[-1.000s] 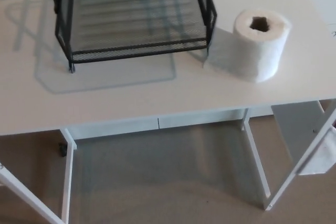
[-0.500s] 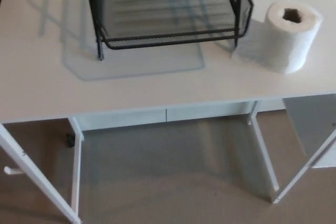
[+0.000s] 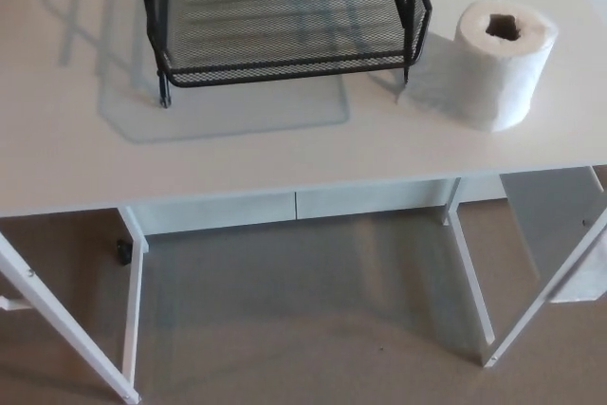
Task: The robot walks towards a desk on which a file tray is kept in the middle and a toilet paper roll is kept on its right. The robot uses its right hand to hook on finger in the gap of the roll and grabs it, lifts it and places it on the tray.
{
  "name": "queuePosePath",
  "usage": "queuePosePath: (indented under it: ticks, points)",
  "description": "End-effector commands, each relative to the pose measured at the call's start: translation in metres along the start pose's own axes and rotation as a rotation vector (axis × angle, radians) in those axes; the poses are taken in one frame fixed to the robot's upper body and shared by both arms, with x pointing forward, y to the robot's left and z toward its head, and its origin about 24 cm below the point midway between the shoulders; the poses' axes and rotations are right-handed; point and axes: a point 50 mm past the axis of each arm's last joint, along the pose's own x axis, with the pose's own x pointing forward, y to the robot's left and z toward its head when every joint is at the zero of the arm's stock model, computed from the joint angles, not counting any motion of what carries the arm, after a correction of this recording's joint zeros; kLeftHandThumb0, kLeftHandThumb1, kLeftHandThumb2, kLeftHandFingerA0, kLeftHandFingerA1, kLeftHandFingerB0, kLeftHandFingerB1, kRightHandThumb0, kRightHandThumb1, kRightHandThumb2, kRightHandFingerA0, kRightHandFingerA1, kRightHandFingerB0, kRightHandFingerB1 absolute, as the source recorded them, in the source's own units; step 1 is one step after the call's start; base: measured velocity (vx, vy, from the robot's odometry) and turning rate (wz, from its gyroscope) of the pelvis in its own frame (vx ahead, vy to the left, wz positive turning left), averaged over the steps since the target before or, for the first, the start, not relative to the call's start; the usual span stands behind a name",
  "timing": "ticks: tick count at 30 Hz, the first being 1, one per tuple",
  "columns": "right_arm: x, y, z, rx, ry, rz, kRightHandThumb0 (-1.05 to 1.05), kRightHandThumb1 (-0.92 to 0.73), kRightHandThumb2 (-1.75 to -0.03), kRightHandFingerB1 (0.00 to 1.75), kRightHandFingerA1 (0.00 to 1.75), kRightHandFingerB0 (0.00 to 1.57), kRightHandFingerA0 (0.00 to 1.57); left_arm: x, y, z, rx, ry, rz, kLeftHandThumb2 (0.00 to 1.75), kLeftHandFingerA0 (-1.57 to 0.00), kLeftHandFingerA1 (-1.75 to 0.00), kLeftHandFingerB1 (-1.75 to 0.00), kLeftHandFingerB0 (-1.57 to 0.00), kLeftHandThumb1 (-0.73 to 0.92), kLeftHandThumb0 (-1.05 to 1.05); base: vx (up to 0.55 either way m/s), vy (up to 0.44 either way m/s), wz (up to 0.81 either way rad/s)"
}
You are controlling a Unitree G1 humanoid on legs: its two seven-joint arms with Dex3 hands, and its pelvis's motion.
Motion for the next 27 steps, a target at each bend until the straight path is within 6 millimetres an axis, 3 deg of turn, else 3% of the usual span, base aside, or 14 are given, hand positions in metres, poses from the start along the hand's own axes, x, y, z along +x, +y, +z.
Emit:
queuePosePath:
  ticks: [1,21,27]
  points:
    - [0.0,-0.004,-0.001,0.003,0.004,-0.014,-0.81,-0.92,-0.85,0.39,0.5,0.21,0.34,-0.002,0.006,0.002,0.011,-0.009,0.016,1.75,-0.47,-1.32,-1.22,-0.3,0.69,-0.99,0.0,0.0,0.0]
    - [-0.001,-0.001,-0.004,0.007,0.009,-0.008,-0.81,-0.92,-0.85,0.39,0.5,0.21,0.34,-0.002,0.008,0.003,0.018,-0.009,0.019,1.75,-0.47,-1.32,-1.22,-0.3,0.69,-0.99,0.0,0.0,0.0]
    - [-0.004,0.002,-0.021,-0.005,0.042,-0.001,-0.81,-0.92,-0.85,0.39,0.5,0.21,0.34,-0.004,0.008,-0.009,0.036,0.019,0.016,1.75,-0.47,-1.32,-1.22,-0.3,0.69,-0.99,0.0,0.0,0.0]
